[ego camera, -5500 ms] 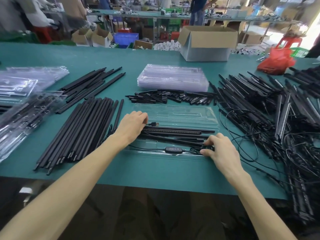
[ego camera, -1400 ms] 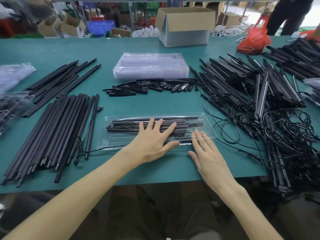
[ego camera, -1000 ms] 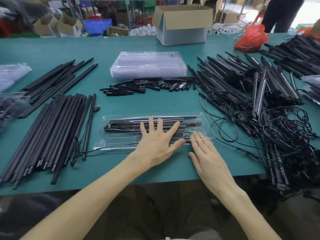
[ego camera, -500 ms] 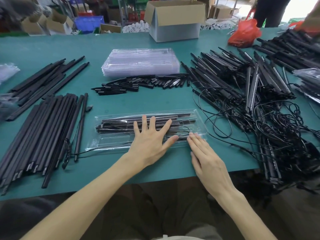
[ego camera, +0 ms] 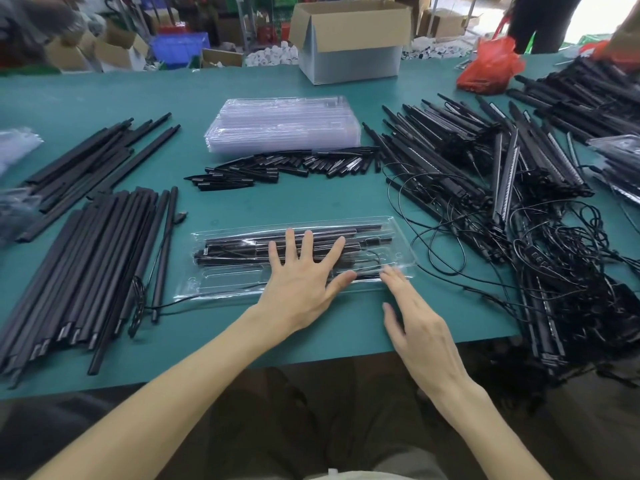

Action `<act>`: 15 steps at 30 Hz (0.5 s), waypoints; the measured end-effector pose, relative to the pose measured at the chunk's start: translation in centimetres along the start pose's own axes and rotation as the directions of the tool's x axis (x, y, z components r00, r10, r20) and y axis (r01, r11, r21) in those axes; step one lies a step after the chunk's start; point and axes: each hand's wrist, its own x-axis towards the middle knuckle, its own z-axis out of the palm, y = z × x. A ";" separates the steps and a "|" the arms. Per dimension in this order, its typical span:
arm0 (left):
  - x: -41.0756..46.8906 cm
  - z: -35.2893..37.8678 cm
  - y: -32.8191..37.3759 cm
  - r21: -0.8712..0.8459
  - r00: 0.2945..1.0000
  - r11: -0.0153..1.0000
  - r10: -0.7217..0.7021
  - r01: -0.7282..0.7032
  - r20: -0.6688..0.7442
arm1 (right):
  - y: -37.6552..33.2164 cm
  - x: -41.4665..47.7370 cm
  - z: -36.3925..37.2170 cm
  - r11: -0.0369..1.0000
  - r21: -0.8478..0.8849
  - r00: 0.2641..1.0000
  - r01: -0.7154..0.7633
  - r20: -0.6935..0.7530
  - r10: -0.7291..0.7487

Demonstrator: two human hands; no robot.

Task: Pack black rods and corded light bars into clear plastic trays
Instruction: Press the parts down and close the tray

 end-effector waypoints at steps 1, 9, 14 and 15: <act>0.0 0.1 0.0 0.004 1.000 1.000 0.001 -0.001 -0.002 | 0.0 -0.1 0.0 1.000 0.005 1.000 0.003 -0.014 -0.003; -0.1 0.5 -0.1 0.036 1.000 0.999 -0.001 0.002 -0.018 | 0.7 -1.1 0.0 0.998 -0.047 0.988 0.029 -0.150 -0.035; 0.1 0.2 0.0 0.024 1.000 1.000 -0.007 0.007 -0.010 | 0.6 -1.1 -0.1 0.997 -0.075 0.991 0.035 -0.127 -0.044; 0.2 0.0 0.0 0.029 1.000 1.000 -0.008 0.008 -0.011 | 0.5 -1.0 -0.1 0.996 -0.080 0.991 0.039 -0.122 -0.048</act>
